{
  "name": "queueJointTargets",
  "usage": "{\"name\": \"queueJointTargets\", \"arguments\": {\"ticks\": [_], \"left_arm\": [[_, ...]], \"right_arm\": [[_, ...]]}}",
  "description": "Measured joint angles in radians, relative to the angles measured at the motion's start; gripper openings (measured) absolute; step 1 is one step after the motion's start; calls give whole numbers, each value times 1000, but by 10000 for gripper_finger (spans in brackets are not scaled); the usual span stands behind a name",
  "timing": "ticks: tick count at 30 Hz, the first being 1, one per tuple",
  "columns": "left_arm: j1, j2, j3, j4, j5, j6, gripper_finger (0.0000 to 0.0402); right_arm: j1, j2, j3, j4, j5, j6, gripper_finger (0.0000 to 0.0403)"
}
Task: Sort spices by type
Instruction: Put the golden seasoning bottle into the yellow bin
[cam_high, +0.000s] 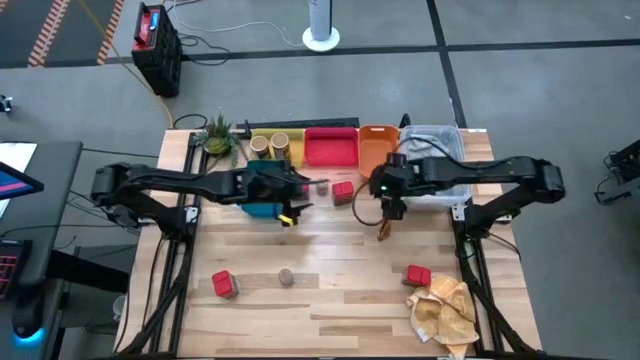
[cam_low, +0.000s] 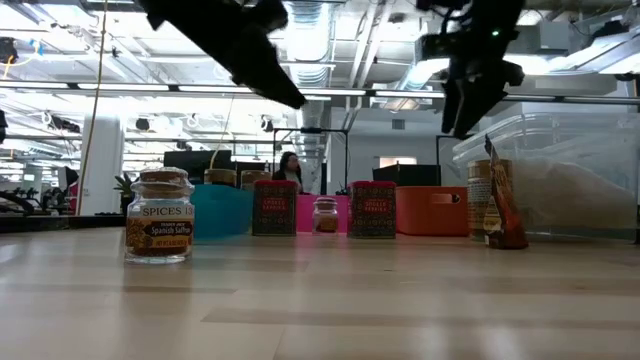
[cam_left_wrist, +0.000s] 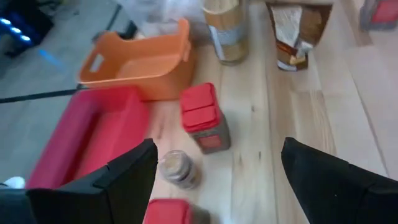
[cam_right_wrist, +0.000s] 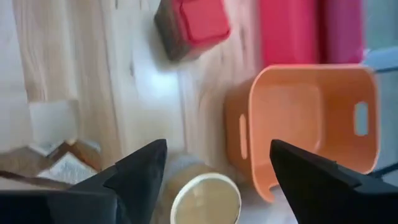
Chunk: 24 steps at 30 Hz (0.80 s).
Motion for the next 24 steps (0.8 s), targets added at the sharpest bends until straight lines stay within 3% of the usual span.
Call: {"name": "queueJointTargets", "arguments": {"ticks": [8,24], "left_arm": [[0,-99,-3,-127,0,-50,327],[4,-103,-3,-172,2,-14,327]], "right_arm": [[-76,213,170,-296,-17,-13,395],[-170,347,183,-378,-118,-80,397]]}}
